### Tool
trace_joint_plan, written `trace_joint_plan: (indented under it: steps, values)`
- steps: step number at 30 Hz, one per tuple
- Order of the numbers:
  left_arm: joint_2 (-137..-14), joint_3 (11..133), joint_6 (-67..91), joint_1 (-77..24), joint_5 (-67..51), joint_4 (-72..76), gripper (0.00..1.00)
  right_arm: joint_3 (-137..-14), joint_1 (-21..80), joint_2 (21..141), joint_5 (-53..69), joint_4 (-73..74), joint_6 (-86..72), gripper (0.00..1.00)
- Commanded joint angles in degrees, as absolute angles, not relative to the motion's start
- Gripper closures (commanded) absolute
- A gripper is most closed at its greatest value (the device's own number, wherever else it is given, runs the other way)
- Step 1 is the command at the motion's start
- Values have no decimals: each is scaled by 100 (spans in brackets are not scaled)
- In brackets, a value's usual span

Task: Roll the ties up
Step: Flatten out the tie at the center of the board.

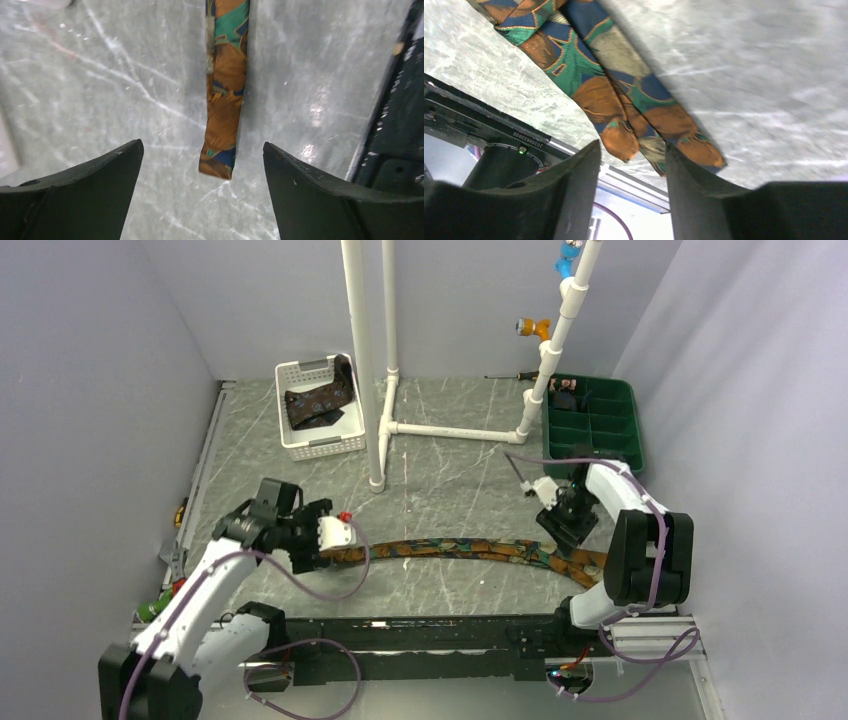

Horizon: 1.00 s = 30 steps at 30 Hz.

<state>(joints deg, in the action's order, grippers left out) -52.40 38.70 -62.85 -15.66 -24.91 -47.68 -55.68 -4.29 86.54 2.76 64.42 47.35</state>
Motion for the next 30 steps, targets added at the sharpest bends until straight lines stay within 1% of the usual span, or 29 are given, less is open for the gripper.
trace_joint_plan:
  steps: [1, 5, 7, 9, 10, 11, 12, 13, 15, 16, 17, 19, 22, 23, 24, 26, 27, 29, 30]
  values:
    - [-6277, 4444, -5586, -1656, -3334, -5180, 1, -6124, -783, 8443, 427, 6870, 5011, 42]
    - [-7003, 4447, -5188, -2106, -2802, -4499, 1, -5754, -1025, 8505, 47, 6520, 4889, 41]
    - [-7218, 4330, -5157, -2268, -2459, -4213, 5, -5628, -1212, 8617, 14, 6282, 4674, 40]
    - [-7387, 4242, -5262, -2328, -2136, -4054, 14, -5503, -1372, 8817, -355, 6004, 4417, 38]
    - [-7445, 4179, -5306, -2327, -2016, -4003, 20, -5449, -1448, 8919, -435, 5890, 4325, 37]
    - [-7466, 4107, -5429, -2329, -1849, -3938, 28, -5389, -1506, 9010, -469, 5813, 4268, 38]
    - [-7458, 3999, -5509, -2328, -1716, -3843, 39, -5298, -1531, 9072, -515, 5707, 4229, 38]
    - [-7414, 3868, -5587, -2325, -1567, -3710, 47, -5213, -1529, 9115, -624, 5525, 4206, 40]
    - [-7358, 3630, -5786, -2329, -1262, -3465, 60, -5072, -1530, 9238, -803, 5166, 4224, 48]
    - [-7335, 3535, -5858, -2323, -1115, -3333, 66, -5027, -1529, 9325, -940, 4972, 4250, 56]
    - [-7300, 3447, -5909, -2323, -1000, -3269, 70, -5035, -1540, 9443, -1040, 4780, 4289, 68]
    - [-7180, 3296, -6030, -2320, -816, -3124, 76, -5203, -1564, 9707, -1108, 4573, 4350, 85]
    - [-6845, 3016, -6271, -2321, -683, -2873, 82, -5603, -1575, 10067, -1033, 4616, 4426, 99]
    - [-6726, 2933, -6351, -2324, -662, -2764, 82, -5722, -1573, 10123, -1006, 4645, 4484, 100]
    - [-6621, 2898, -6409, -2328, -682, -2728, 79, -5821, -1571, 10136, -953, 4683, 4531, 100]
    - [-6506, 2959, -6452, -2338, -805, -2902, 68, -5966, -1582, 10054, -768, 4830, 4725, 100]
    - [-6472, 3030, -6395, -2338, -878, -3038, 60, -6051, -1574, 9980, -652, 4960, 4785, 100]
    - [-6460, 3266, -6160, -2338, -1144, -3355, 42, -6248, -1626, 9806, -325, 5391, 4830, 86]
    - [-6460, 3399, -6061, -2338, -1343, -3511, 36, -6355, -1696, 9709, -115, 5619, 4824, 76]
